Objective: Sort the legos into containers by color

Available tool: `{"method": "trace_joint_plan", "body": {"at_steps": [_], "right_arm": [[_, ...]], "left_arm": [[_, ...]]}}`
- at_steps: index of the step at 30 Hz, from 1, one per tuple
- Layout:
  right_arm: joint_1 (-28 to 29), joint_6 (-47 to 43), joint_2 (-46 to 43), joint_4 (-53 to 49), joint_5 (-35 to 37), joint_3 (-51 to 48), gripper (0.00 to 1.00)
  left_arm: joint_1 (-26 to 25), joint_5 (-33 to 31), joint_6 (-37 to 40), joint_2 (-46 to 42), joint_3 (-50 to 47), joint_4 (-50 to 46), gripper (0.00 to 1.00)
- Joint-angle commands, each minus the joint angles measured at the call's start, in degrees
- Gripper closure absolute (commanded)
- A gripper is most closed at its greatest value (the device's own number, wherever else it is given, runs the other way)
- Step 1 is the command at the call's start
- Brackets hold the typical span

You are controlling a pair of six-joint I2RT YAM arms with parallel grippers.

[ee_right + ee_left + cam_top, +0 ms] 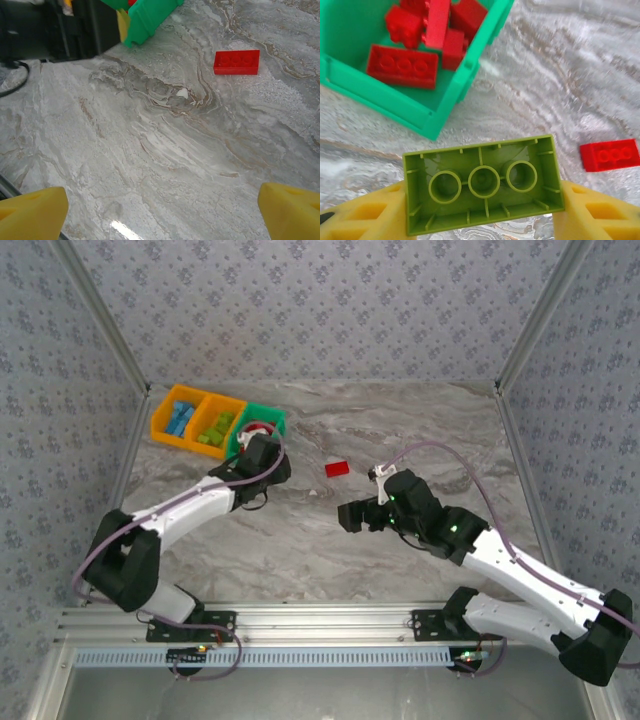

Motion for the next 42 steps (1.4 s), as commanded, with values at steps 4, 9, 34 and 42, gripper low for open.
{"method": "trace_joint_plan", "body": {"at_steps": [4,9,34,42], "right_arm": [[0.62,0.94,-1.27,-0.11,1.21,-0.26,0.0],[0.74,0.86,-1.19,-0.31,1.3,0.3,0.0],[-10.22,-6.25,38.61,4.44,8.34,17.29,0.0],[-12.06,-9.22,61.05,2.99,9.96,35.74,0.0]], "left_arm": [[13.49,1.43,6.5,2.22,9.03,-3.62,0.49],[22.43,6.76,7.37,15.79,22.07,-6.18,0.49],[-0.16,17.52,27.43,-22.03,8.22,-19.9,0.15],[-5.18,33.18,45.7,-36.56,-1.61,-29.63,0.08]]}}
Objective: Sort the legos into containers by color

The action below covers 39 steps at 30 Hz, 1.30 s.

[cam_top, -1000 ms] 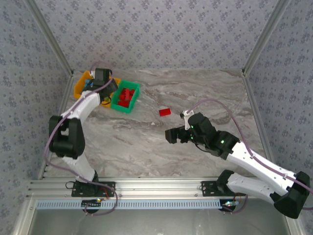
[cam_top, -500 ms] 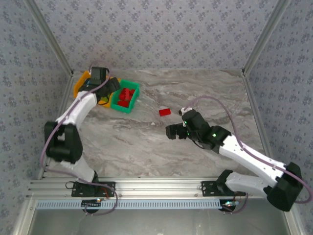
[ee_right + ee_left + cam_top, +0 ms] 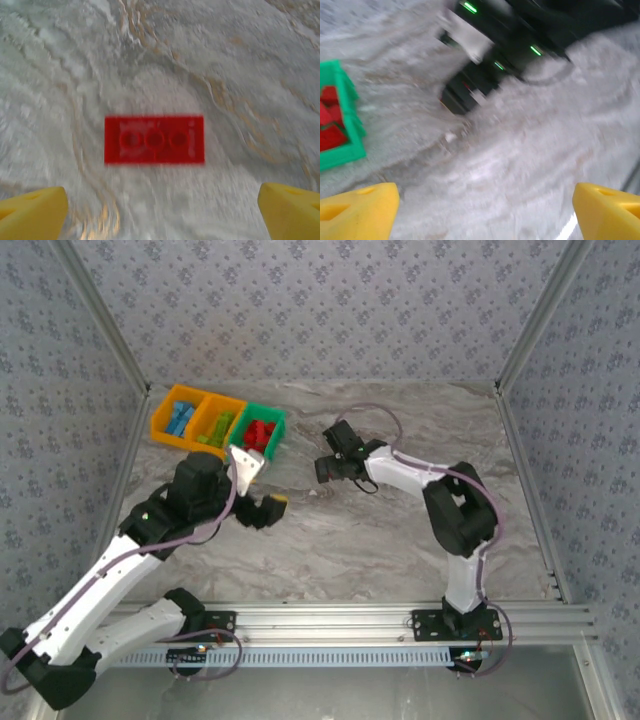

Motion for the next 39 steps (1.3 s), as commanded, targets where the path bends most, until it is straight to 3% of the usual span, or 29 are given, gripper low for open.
{"method": "trace_joint_plan", "body": {"at_steps": [1,6,9,12,15,19,23,29,35,37,39], "right_arm": [[-0.99,-2.36,5.27,-0.84,1.81,5.07,0.0],[-1.87,-1.81,9.75,-2.6,-0.36,7.3,0.12],[-2.08,-1.24,9.78,-2.21,-2.21,6.37,0.33],[-1.87,-0.94,6.85,-2.66,-2.79,5.41,0.48],[-0.11,-1.16,-0.72,-1.29,-3.08,3.06,0.53],[5.14,-2.71,-9.95,4.48,-3.76,1.55,0.52],[10.39,-5.21,-8.7,11.4,-2.12,5.71,0.48],[10.48,-7.8,9.49,10.64,2.56,26.13,0.49],[9.51,-11.78,29.37,0.66,2.44,53.61,0.47],[9.1,-11.74,33.65,-2.53,1.16,60.53,0.43],[8.65,-10.73,35.92,-5.57,0.15,65.51,0.32]], "left_arm": [[-0.39,5.07,9.76,-3.07,-3.86,-6.26,0.06],[-0.38,4.59,11.35,-8.64,-9.62,-2.54,0.01],[-0.35,4.79,13.5,-10.32,-10.5,-0.79,0.01],[-0.23,3.46,14.19,-11.45,-10.87,-0.43,0.01],[0.02,-2.19,12.31,-13.68,-11.66,0.86,0.01],[2.97,-11.56,8.31,-17.33,-12.57,2.9,0.01],[8.52,-14.36,5.33,-20.73,-13.94,4.81,0.01],[13.92,-14.98,2.91,-21.97,-14.21,4.89,0.01],[16.4,-13.87,3.58,-21.24,-14.92,4.81,0.01],[16.48,-13.85,3.79,-21.15,-14.78,4.64,0.01],[16.57,-14.47,2.35,-21.17,-13.84,4.1,0.01]]}}
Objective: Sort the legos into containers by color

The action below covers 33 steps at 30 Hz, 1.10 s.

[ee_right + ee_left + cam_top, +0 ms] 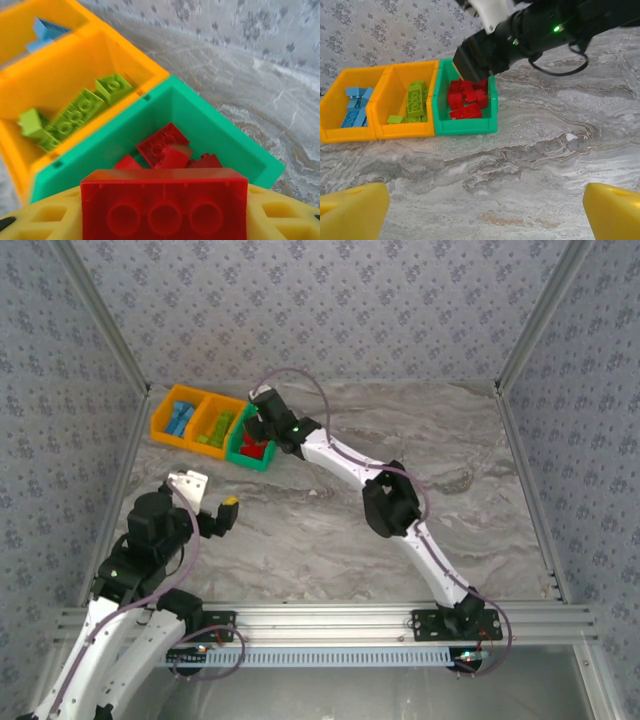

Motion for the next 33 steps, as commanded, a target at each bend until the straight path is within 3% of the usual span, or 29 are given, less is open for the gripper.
{"method": "trace_joint_plan", "body": {"at_steps": [1,5,11,14,18,20,24,27,31,33], "right_arm": [[-0.47,-0.8,1.47,-7.89,-1.09,8.6,0.27],[-0.2,-2.4,-4.51,-9.05,-0.78,5.2,0.26],[-0.3,-3.76,-22.92,-4.01,-2.06,-15.11,0.23],[-0.56,-3.85,-35.35,-1.16,-1.39,-28.52,0.21],[-1.51,-4.13,-54.91,0.5,6.36,-48.87,0.2],[-2.96,-3.67,-64.39,0.51,10.82,-58.62,0.18],[-8.71,-1.54,-81.85,1.12,19.88,-78.92,0.05],[-15.07,-1.61,-90.33,5.37,24.51,-91.99,0.01],[-23.73,-9.03,-93.06,22.72,27.07,-108.36,0.0],[-29.69,-8.64,-90.8,33.04,23.95,-115.24,0.0]], "left_arm": [[0.55,-1.07,-3.37,-0.06,1.71,0.66,0.01],[0.55,1.7,-12.27,-0.18,1.41,3.89,0.01],[0.46,-0.84,-21.98,2.3,-5.52,16.18,0.01],[0.46,-6.89,-20.19,4.34,-8.57,21.2,0.01],[0.68,-18.43,-11.95,7.29,-13.59,29.33,0.01],[1.58,-19.97,-6.78,9.17,-16.58,34.51,0.01],[5.43,-16.22,-0.73,15.52,-21.82,45.63,0.01],[8.42,-14.17,-0.17,22.46,-23.87,54.51,0.01],[12.98,-9.72,0.01,32.89,-23.86,63.52,0.01],[16.23,-6.1,-0.92,38.42,-23.99,69.12,0.01]]}}
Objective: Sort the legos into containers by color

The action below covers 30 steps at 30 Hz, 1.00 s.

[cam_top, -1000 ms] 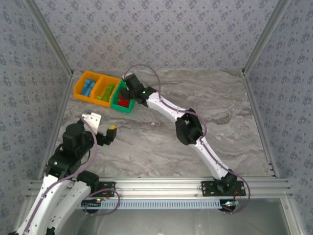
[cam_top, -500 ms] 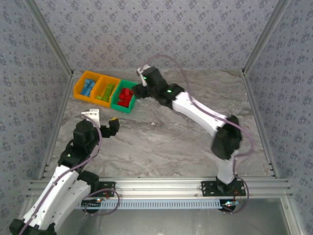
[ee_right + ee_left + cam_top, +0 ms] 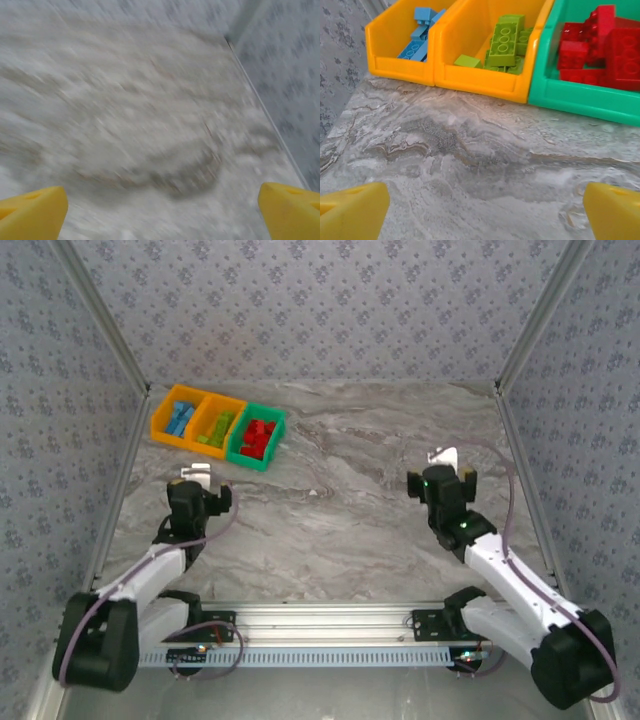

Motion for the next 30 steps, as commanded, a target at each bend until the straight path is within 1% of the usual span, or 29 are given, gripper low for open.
{"method": "trace_joint_plan", "body": {"at_steps": [1,2,3,4,5,6,7,8,9,10,11,12,13,14,15,16,17,18,21,28,30], "right_arm": [[-8.12,-1.56,3.35,18.46,-1.81,-7.95,0.0],[-11.87,-0.47,6.11,21.24,-6.07,-9.25,0.0],[-14.61,-0.02,9.99,26.64,-9.45,-10.51,0.0],[-15.81,-1.14,12.53,29.23,-10.52,-9.3,0.0],[-16.31,-0.97,14.76,28.6,-12.11,-7.73,0.0],[-16.07,-3.57,17.55,35.38,-12.41,-8.44,0.0],[-16.13,-4.58,19.72,39.8,-12.86,-8.79,0.0],[-16.46,-5.2,22.5,45.23,-12.98,-8.83,0.0],[-18.35,-3.91,26.7,48.16,-18.07,-8.97,0.0],[-20.58,-4.47,32.4,54.02,-23.15,-9.2,0.0],[-21.03,-4.39,36.53,61.62,-22.34,-8.75,0.0],[-21.41,-3.48,31.96,49.15,-23.17,-6.2,0.0],[-22.18,-3.75,32.96,48.31,-25.81,-6.33,0.0],[-21.79,-4.17,34.58,56.1,-25.53,-8.13,0.0],[-21.53,-3.17,33.01,51.6,-22.56,-6.95,0.0],[-21.39,-3.46,32.87,50.65,-22.44,-6.82,0.0],[-20.97,-3.8,33.34,52.94,-21.97,-7.3,0.0],[-20.91,-3.98,33.17,51.51,-22.22,-6.77,0.0],[-21.56,-4.76,33.11,50.24,-26.46,-6.16,0.0],[-21.81,-4.73,33.16,49.76,-27.22,-5.98,0.0],[-22.06,-4.87,33.31,49.65,-28.47,-5.84,0.0]], "left_arm": [[4.58,7.45,0.39,6.55,-0.02,15.6,0.01],[6.51,9.92,-0.03,9.05,0.23,17.71,0.01],[8.24,12.26,-0.81,11.96,0.43,20.07,0.01],[9.44,13.3,-1.61,13.92,1.02,21.78,0.01],[10.72,15.11,-2.48,15.62,1.45,23.3,0.01],[12.21,16.6,-3.89,17.95,1.66,25.37,0.01],[13.08,17.18,-4.76,20.34,1.87,26.78,0.01],[13.26,17.36,-5.08,24.37,1.76,30.27,0.01],[13.36,18.45,-5.0,27.4,1.86,34.82,0.01],[13.36,19.99,-4.33,26.17,2.91,30.29,0.01],[13.09,20.43,-3.51,24.99,4.36,25.32,0.01],[13.05,20.62,-3.66,26.46,3.75,29.58,0.01],[13.12,20.13,-3.88,25.95,3.86,28.25,0.01],[13.04,18.21,-4.3,25.48,4.94,25.15,0.01],[12.62,17.13,-4.18,26.24,5.44,25.63,0.01],[11.88,16.56,-3.47,25.87,6.02,23.56,0.01],[11.3,15.65,-3.09,25.96,6.45,23.15,0.01],[11.01,15.45,-2.98,25.98,6.35,23.48,0.01],[11.06,15.45,-2.99,25.96,6.41,23.23,0.01],[11.0,15.48,-2.99,25.98,6.41,23.33,0.01],[11.0,15.44,-2.97,25.96,6.41,23.31,0.01]]}}
